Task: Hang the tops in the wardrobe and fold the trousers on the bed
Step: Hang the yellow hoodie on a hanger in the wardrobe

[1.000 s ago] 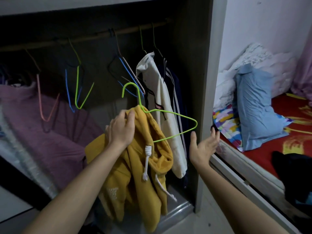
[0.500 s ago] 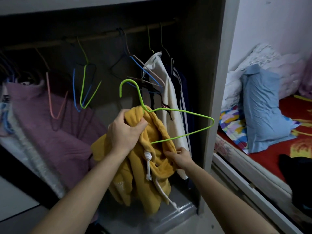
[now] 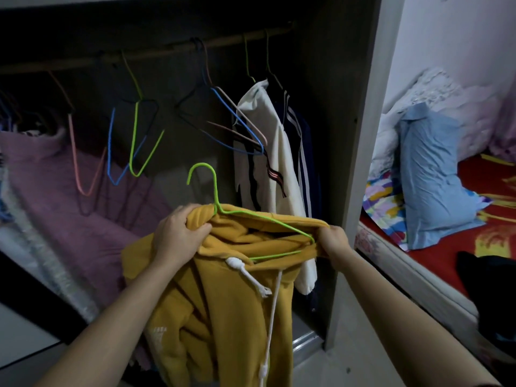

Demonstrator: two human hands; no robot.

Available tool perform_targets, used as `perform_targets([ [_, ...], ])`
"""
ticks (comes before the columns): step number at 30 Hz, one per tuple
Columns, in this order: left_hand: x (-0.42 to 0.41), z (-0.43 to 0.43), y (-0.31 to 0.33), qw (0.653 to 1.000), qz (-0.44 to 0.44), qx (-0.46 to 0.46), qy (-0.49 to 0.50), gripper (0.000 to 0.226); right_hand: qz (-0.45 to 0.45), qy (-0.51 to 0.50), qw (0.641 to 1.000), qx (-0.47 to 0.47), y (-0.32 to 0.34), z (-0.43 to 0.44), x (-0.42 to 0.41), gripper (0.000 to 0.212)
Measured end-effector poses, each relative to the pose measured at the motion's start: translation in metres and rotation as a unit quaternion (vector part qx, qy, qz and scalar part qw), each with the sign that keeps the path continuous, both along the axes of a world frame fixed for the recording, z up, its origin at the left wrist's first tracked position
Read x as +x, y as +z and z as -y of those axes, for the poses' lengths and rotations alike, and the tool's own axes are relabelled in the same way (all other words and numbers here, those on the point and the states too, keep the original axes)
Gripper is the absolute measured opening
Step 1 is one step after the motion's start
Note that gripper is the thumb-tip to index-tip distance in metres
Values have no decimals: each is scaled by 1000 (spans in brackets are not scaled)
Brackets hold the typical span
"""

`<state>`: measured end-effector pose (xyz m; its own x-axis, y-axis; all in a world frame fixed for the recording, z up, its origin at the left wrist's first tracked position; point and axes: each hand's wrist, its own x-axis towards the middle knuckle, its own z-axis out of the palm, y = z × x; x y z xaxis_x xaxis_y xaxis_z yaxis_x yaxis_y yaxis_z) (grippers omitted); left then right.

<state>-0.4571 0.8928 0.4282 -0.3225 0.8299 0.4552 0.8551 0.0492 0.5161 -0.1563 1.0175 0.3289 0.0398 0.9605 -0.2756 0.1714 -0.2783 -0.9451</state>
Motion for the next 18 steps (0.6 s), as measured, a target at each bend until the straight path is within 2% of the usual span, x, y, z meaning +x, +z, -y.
perform_targets([
  [7,-19,-2,-21,985,-160,-67,20,39,100,5,991,87,17,1,-5,27],
  [15,-7,-2,-29,981,-167,-75,66,43,113,59,961,247,88,6,-41,30],
  [18,-10,1,-28,977,-180,-60,94,44,164,99,937,291,114,6,-42,24],
])
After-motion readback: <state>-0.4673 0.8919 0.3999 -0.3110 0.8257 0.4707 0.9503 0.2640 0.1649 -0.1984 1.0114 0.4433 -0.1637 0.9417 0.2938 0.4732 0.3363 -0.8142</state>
